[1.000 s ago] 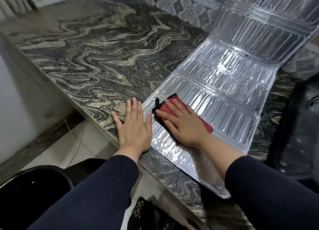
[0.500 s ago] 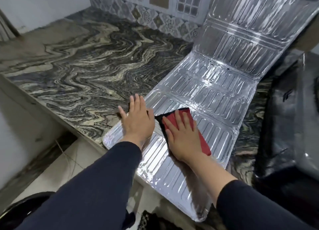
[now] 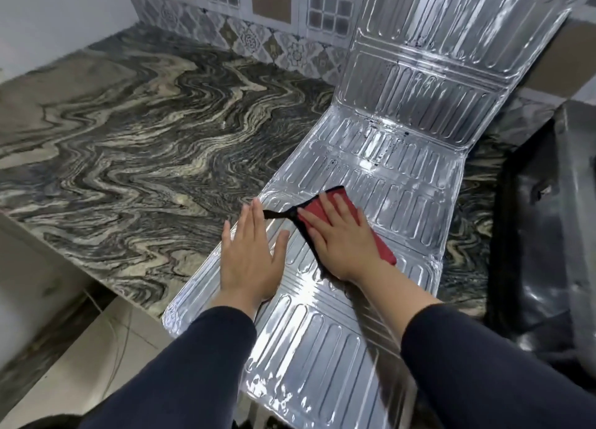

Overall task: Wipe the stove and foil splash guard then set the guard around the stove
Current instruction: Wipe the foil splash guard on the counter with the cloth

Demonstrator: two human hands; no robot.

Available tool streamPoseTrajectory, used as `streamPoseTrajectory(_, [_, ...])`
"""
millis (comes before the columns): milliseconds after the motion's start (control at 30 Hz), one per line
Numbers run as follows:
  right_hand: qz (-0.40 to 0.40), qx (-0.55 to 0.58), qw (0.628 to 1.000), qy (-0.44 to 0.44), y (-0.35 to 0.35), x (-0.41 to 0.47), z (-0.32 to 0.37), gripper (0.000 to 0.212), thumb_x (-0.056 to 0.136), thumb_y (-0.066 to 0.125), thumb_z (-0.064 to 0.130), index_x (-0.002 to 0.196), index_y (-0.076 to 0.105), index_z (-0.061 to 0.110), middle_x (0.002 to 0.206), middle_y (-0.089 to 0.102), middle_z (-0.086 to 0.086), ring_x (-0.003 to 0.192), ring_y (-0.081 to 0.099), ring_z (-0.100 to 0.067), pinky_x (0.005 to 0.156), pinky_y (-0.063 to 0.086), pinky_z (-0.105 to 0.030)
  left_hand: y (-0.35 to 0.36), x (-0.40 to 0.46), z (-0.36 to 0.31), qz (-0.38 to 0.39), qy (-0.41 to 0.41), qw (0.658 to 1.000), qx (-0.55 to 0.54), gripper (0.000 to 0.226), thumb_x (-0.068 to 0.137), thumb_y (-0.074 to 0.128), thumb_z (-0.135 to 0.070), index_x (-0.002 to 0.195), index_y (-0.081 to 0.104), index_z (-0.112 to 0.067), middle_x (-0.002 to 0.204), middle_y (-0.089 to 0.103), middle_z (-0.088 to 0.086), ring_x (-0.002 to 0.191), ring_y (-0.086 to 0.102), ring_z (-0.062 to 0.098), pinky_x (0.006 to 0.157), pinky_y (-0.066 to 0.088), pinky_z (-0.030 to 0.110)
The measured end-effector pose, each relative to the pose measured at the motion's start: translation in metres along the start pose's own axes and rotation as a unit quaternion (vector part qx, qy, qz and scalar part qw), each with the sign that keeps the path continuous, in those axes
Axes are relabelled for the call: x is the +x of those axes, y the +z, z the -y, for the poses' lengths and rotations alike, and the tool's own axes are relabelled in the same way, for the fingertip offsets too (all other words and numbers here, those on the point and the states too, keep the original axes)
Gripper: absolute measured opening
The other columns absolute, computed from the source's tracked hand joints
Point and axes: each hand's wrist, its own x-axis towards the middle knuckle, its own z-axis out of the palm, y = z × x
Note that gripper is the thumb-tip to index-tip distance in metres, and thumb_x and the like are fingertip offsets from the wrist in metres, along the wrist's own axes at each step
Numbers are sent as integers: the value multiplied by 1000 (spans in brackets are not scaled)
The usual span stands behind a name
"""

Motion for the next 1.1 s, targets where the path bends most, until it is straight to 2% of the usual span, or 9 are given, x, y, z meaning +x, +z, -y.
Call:
streamPoseTrajectory(133, [2,-2,994,-110,-4,42,5,44,99,15,47,143,15,53,161,2,9,148,-3,-17,117,-4,-50,-1,1,-1,2,-4,1000,6,76,89,-9,-54,150,-9,-8,161,-4,2,148,-7,12,121,-2,42])
streamPoseTrajectory(200, [-2,0,993,-116,-9,70,-6,44,99,14,48,143,17,52,161,5,9,148,0,-18,117,-2,-52,-1,1,-2,7,-7,1000,9,75,90,-7,-55,150,-9,-9,161,-5,2,148,-8,11,121,-3,41])
streamPoseTrajectory(467, [-15,-13,998,59,-37,180,-83,48,98,13,48,146,16,47,162,2,1,148,-2,-22,115,-3,-59,2,5,-1,14,-14,999,39,73,90,-2,-62,151,-9,-22,158,-18,-5,146,-16,10,119,-8,41])
streamPoseTrajectory(567, [-18,-20,995,100,-37,191,-86,49,98,12,47,147,13,46,162,0,0,148,-2,-24,115,-1,-59,2,6,-1,13,-16,999,33,73,89,-2,-62,150,-10,-22,158,-20,-5,145,-17,9,119,-10,41])
streamPoseTrajectory(700, [-1,-10,998,64,-28,155,-55,48,98,10,47,146,10,48,162,-3,2,148,-5,-23,116,0,-57,1,7,-2,18,-19,998,49,76,88,-4,-62,150,-10,-19,159,-19,-3,146,-16,12,119,-9,43])
streamPoseTrajectory(867, [-9,15,1000,-7,-11,67,-16,46,98,13,48,145,13,49,161,-2,6,148,-5,-20,117,-2,-53,1,7,-1,25,-11,999,45,74,91,3,-59,152,-2,-18,161,-10,-1,148,-10,13,120,-4,46])
streamPoseTrajectory(933, [-9,22,1000,10,-10,38,-30,46,98,14,50,144,14,51,161,-3,8,148,-6,-18,117,-3,-53,0,5,1,31,3,998,45,73,92,6,-59,152,-1,-18,161,-9,-2,148,-9,13,120,-3,47])
streamPoseTrajectory(1100, [-15,11,989,146,-16,-6,-81,47,98,14,51,145,9,50,161,-5,5,148,-7,-20,117,1,-55,-1,5,2,44,13,997,62,75,91,2,-60,152,-6,-17,160,-11,0,148,-10,14,119,-4,48])
